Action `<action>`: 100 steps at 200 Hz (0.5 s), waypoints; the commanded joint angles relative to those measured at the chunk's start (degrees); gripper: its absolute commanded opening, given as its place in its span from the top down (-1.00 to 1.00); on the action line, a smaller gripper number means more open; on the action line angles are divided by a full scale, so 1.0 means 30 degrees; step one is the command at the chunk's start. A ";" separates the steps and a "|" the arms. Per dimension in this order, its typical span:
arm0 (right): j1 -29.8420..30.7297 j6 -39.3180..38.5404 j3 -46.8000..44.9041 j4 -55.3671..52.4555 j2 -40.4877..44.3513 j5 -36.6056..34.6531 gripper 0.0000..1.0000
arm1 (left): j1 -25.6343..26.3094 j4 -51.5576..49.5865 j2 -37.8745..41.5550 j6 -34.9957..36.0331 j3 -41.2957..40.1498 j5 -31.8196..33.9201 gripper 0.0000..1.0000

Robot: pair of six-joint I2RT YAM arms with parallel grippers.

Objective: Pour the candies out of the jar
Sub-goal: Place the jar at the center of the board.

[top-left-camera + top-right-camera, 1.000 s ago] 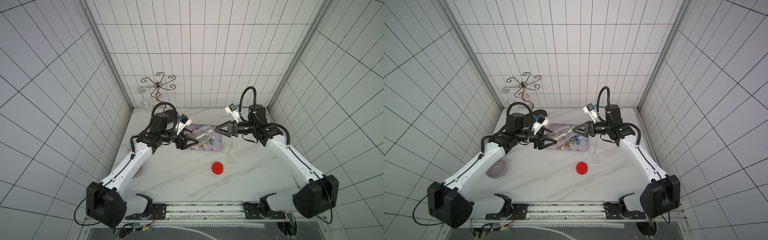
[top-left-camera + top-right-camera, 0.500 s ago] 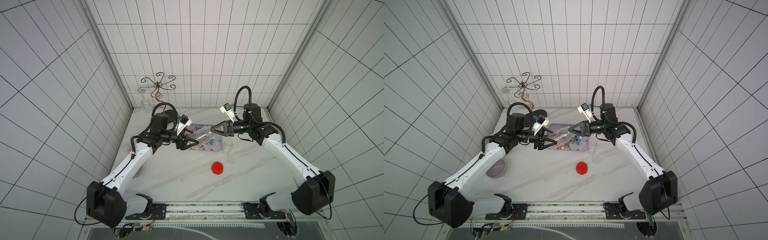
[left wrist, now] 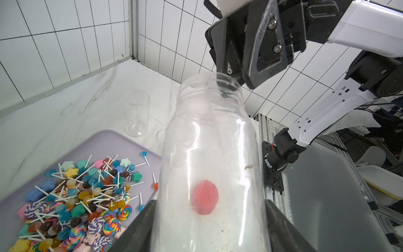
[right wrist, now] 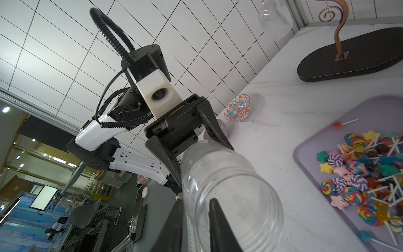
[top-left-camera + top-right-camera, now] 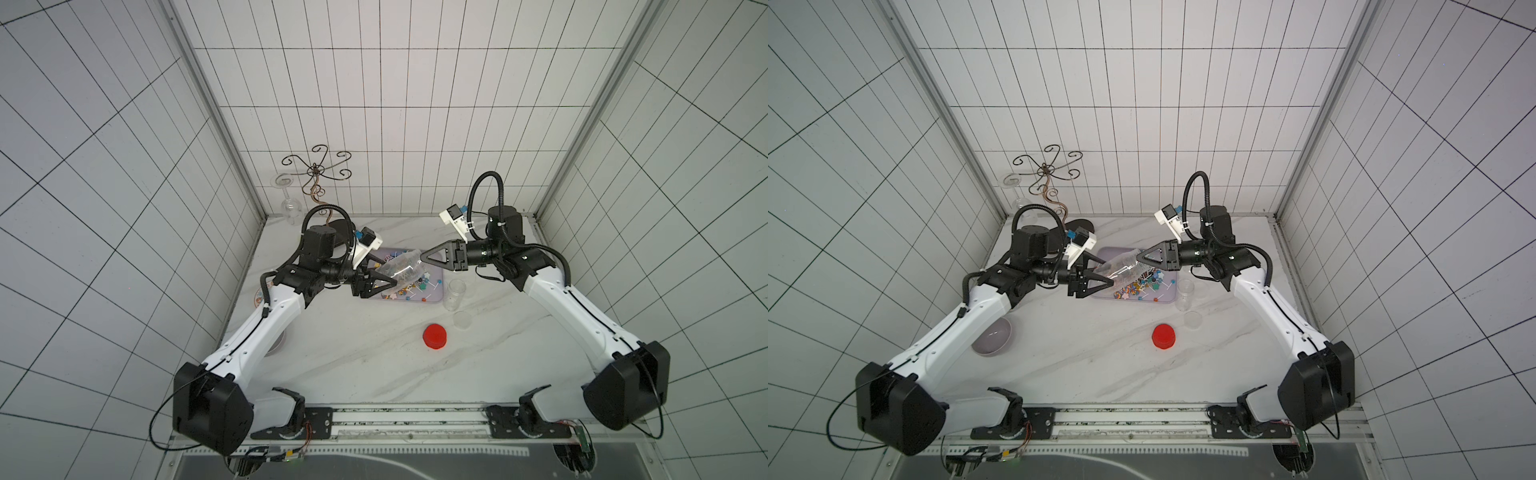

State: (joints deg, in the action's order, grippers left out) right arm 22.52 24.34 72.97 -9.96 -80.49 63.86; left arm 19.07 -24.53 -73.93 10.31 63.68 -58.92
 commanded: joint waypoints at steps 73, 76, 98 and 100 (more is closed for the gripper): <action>0.0221 -0.0411 -0.0278 -0.0957 -0.0605 0.0559 0.72 | -0.0424 0.2062 -0.0066 -0.1072 -0.0484 -0.0115 -0.16; 0.0226 -0.0408 -0.0271 -0.0959 -0.0634 0.0606 0.71 | -0.0437 0.2104 -0.0095 -0.1101 -0.0485 -0.0131 -0.16; 0.0226 -0.0516 -0.0245 -0.1072 -0.0803 0.0761 0.68 | -0.0552 0.2267 -0.0172 -0.1234 -0.0485 -0.0279 -0.16; 0.0226 -0.0544 -0.0242 -0.1097 -0.0843 0.0794 0.67 | -0.0555 0.2277 -0.0208 -0.1222 -0.0485 -0.0319 -0.16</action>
State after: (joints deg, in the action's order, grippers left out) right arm 22.52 23.94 72.90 -11.16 -81.95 63.94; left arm 18.15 -21.67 -74.11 7.68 62.22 -59.00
